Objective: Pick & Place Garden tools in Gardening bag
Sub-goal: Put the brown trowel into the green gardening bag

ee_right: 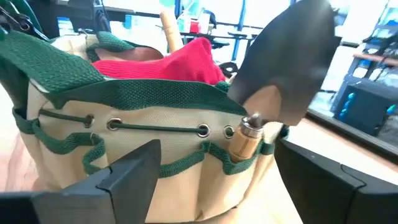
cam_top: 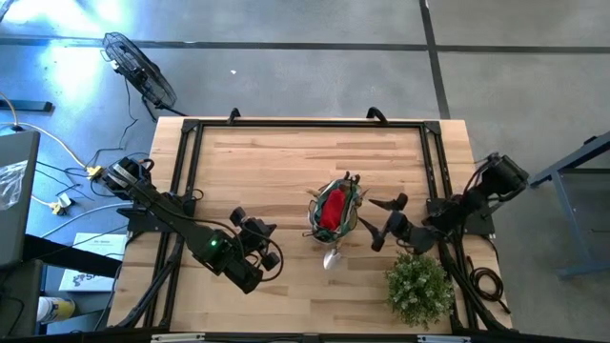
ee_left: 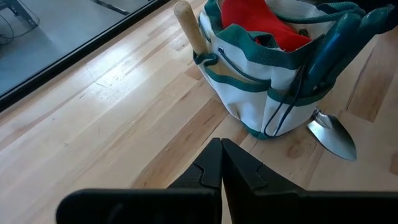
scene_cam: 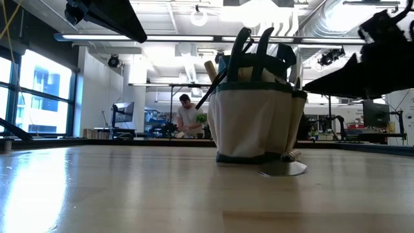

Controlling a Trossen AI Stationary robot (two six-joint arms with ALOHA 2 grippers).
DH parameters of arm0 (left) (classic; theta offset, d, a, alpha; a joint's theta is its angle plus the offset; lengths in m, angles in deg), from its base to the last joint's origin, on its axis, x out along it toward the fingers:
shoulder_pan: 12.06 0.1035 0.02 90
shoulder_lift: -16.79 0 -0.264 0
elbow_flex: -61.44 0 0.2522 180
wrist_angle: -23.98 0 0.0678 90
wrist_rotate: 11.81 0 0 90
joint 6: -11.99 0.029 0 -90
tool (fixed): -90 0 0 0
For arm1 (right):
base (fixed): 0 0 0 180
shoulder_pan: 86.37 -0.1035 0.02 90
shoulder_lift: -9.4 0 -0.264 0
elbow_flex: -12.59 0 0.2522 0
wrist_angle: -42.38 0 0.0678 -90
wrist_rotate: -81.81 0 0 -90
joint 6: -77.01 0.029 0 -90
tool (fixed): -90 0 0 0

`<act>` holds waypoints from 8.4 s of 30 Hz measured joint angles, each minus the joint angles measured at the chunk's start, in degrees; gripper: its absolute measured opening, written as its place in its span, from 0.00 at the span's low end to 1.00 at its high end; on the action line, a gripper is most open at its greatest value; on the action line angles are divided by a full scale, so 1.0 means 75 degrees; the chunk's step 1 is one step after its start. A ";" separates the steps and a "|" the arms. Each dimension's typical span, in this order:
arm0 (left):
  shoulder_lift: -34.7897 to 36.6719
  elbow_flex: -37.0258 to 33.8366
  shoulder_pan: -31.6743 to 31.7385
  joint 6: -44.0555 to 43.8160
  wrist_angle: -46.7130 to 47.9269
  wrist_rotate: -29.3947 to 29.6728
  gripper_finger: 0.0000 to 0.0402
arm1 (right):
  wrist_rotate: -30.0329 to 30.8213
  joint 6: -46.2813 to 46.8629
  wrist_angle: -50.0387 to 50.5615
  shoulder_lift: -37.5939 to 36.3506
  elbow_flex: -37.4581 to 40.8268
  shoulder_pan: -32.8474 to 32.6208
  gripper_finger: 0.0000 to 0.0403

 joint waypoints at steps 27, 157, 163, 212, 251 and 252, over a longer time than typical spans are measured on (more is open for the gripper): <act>0.0000 -0.0002 -0.0003 0.0804 -0.0527 -0.0025 0.00 | -0.5132 0.1883 0.2690 -0.2907 0.0003 -0.0299 0.76; -0.0029 -0.1932 0.4199 0.2920 -0.3520 -0.4010 0.00 | -0.8010 -0.4617 0.6700 0.0746 -0.2912 0.2499 0.72; -0.0029 -0.1932 0.4199 0.2917 -0.3516 -0.4067 0.00 | -0.8439 -0.4446 0.6756 0.0764 -0.2970 0.2694 0.65; -0.0029 -0.1932 0.4194 0.2629 -0.3518 -0.4586 0.00 | -0.8454 -0.3189 0.6698 0.1356 -0.3010 0.2815 0.13; -0.0029 -0.1932 0.3649 0.2629 -0.3532 -0.4156 0.00 | -0.7664 -0.3027 0.8455 -0.0291 -0.2946 0.1781 0.13; -0.0029 -0.1932 0.3649 0.2629 -0.3532 -0.4156 0.00 | -0.7586 -0.3047 0.8452 -0.0294 -0.2949 0.1768 0.13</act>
